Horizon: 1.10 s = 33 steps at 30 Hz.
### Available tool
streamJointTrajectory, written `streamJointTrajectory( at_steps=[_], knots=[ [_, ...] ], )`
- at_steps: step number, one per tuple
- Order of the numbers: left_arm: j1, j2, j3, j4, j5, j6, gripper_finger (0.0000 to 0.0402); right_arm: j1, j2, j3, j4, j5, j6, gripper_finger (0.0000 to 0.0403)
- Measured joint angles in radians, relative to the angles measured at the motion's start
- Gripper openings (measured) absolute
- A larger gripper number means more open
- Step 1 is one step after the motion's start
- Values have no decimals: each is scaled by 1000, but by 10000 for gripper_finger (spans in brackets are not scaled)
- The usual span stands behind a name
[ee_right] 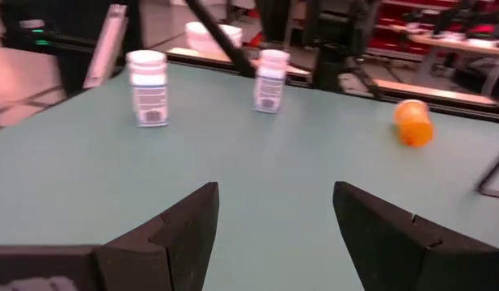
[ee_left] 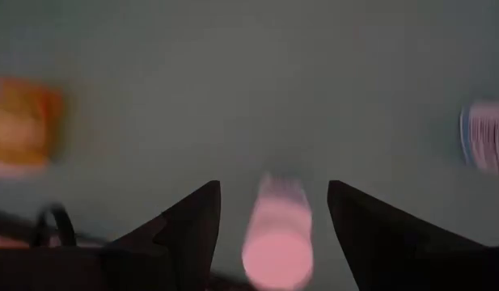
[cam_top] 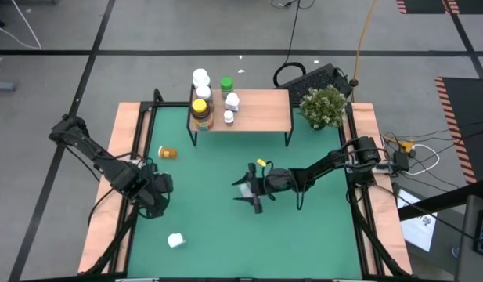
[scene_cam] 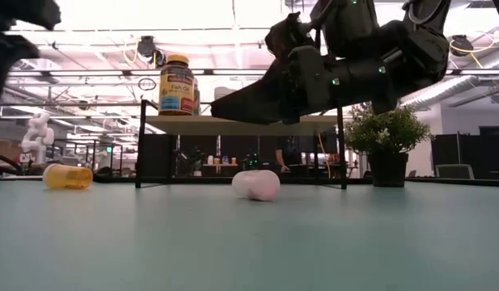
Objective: Pick and place medicine bottles onto shelf by color
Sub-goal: Put the top white and blue pill bottle on the shelf
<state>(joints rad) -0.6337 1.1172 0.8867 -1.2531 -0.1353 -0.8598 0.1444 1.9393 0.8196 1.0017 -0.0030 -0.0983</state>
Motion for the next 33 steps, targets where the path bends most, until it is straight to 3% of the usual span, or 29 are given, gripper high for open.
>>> streamJointTrajectory(
  at_steps=[9,23,26,30,33],
  knots=[
    [-18,1,-75,41,115,-14,232,-28,0,-1,2,-107,-43,240],
    [-18,1,-182,62,252,-11,232,-26,1,0,8,-133,-43,240],
    [-18,1,-204,68,267,-14,217,-25,1,0,35,-133,-5,240],
    [-16,1,-194,69,266,-32,168,-16,1,0,42,-133,31,240],
    [1,1,-171,74,253,-38,166,6,1,0,41,-133,50,240]
  ],
)
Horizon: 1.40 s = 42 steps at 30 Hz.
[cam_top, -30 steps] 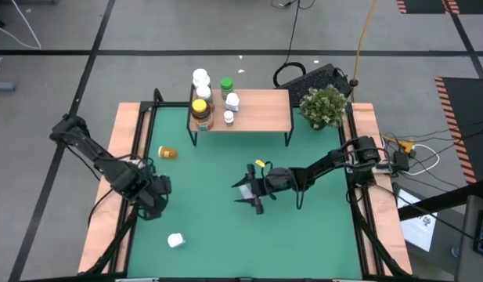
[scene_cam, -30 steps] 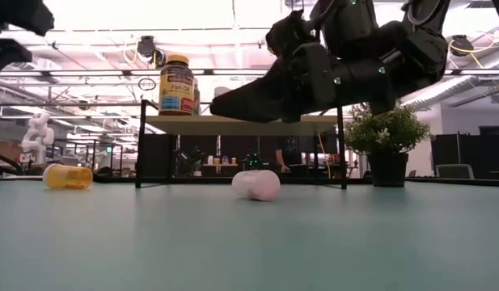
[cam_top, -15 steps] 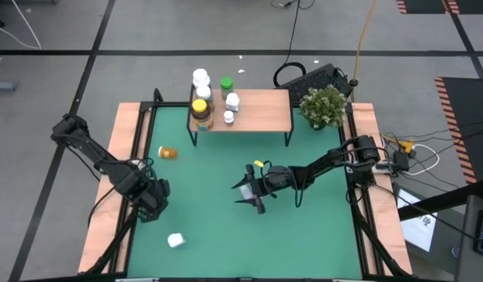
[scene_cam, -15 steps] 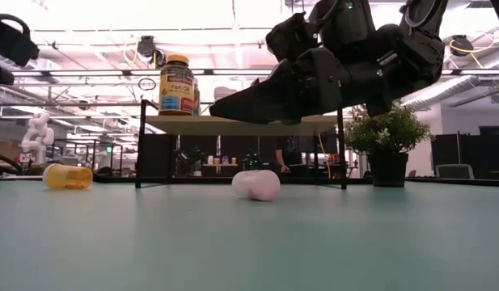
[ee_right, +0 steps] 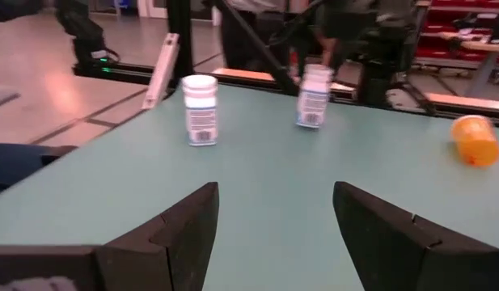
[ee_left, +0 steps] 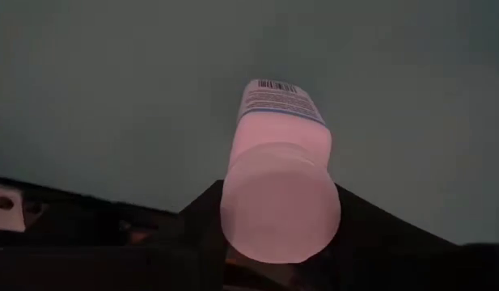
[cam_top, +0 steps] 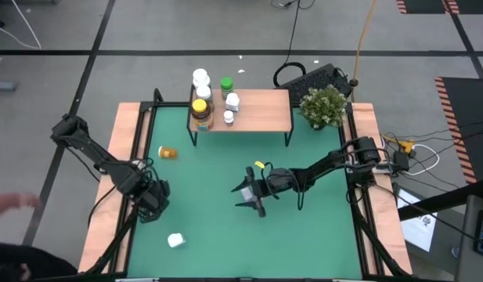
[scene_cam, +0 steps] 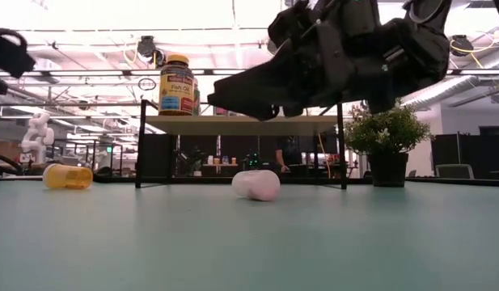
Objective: Pick and place medicine bottles onto shelf by color
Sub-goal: Put the top white and blue pill bottle on the shelf
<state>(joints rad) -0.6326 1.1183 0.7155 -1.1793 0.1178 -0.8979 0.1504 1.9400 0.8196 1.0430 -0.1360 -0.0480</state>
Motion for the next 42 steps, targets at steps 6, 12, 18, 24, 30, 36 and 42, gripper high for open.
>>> streamJointTrajectory(
  at_steps=[6,12,18,24,30,36,42],
  knots=[
    [63,4,102,0,-73,14,166,71,0,0,-49,2,90,240],
    [196,92,320,-5,-127,137,167,154,-11,0,-197,86,193,234],
    [338,327,682,-138,-170,382,168,200,-90,0,-391,395,155,218],
    [496,581,1083,-270,-219,697,169,205,-149,-55,-434,454,168,212],
    [700,784,1455,-303,-219,1003,169,163,-267,-200,-420,454,178,212],
    [911,914,1602,-187,-224,1187,170,95,-395,-378,-291,453,197,212],
    [1052,956,1588,-123,-223,1225,170,58,-411,-504,-140,448,249,212]
  ],
)
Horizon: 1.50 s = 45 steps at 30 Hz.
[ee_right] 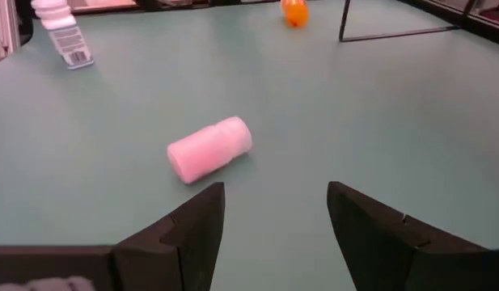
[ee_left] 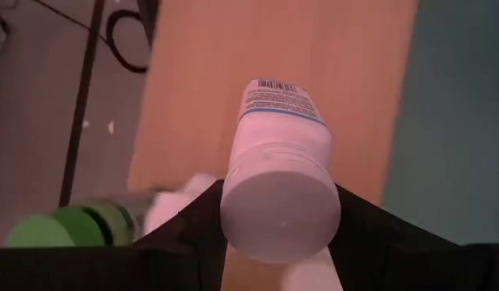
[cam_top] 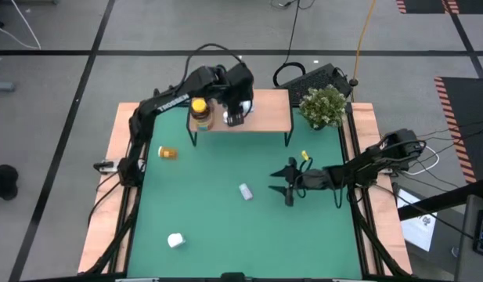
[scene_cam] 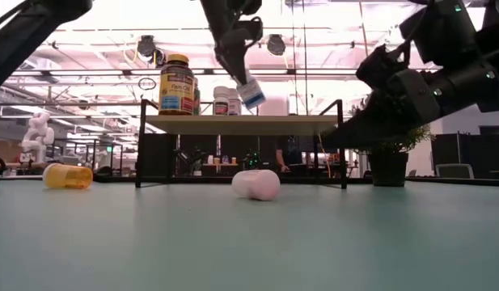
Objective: Pick and place medicine bottles onto shelf by color
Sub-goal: Put the top white and blue pill bottle on the shelf
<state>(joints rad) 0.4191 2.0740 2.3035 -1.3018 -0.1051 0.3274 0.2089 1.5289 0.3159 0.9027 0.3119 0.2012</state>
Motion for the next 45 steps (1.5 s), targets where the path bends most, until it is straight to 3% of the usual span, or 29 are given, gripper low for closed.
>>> streamJointTrajectory(
  at_steps=[7,15,22,25,28,32,39,45],
  knots=[
    [-5,-1,1,9,49,12,170,-3,1,-16,48,-5,-40,212],
    [-119,-1,1,-48,54,19,170,-18,1,-15,106,-55,-40,212],
    [-254,-1,1,-149,35,-12,170,-20,-63,-11,316,6,-282,215],
    [-302,-2,1,-161,17,-63,170,-28,-160,23,232,40,-362,231],
    [-347,-2,1,-161,14,-111,170,-64,-232,148,-51,42,-378,258],
    [-397,-2,1,-151,7,-156,171,-121,-214,330,-359,29,-368,295],
    [-452,-2,0,-129,-31,-259,171,-137,-157,362,-319,-120,-311,306],
    [-474,-3,0,-108,-36,-306,171,-138,-106,361,-297,-130,-291,225]
  ],
)
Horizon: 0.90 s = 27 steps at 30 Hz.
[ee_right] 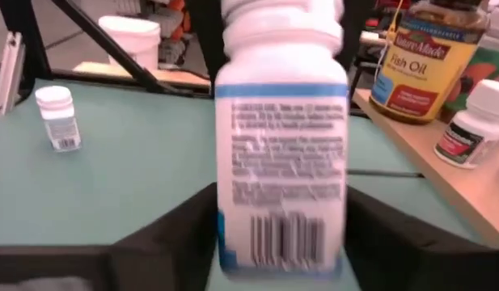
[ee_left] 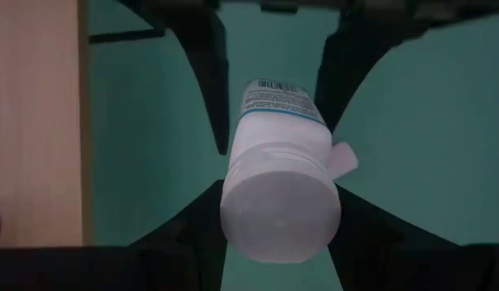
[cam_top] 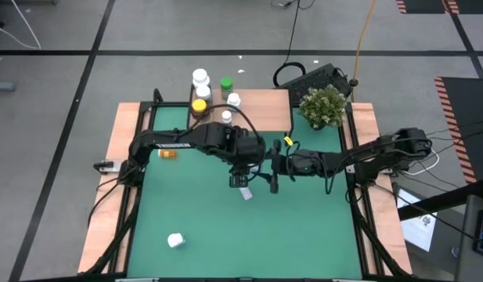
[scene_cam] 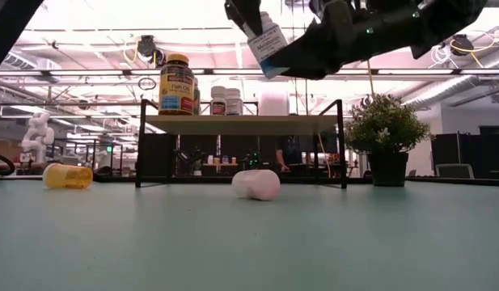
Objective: Pick and place medicine bottles onto shelf by color
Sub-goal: Put the top white and blue pill bottle on the shelf
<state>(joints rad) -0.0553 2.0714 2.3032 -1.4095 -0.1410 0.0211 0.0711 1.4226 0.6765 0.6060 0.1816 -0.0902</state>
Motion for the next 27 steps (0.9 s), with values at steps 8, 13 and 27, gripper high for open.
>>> streamJointTrajectory(
  at_steps=[8,13,27],
  knots=[
    [-18,0,0,27,-1,-76,207,19,-5,-25,55,-2,25,147],
    [-47,0,-7,79,-52,-117,254,29,-5,-137,299,-4,66,147],
    [-163,-42,-239,398,-251,-22,238,88,-2,-235,430,-57,92,148]
  ],
)
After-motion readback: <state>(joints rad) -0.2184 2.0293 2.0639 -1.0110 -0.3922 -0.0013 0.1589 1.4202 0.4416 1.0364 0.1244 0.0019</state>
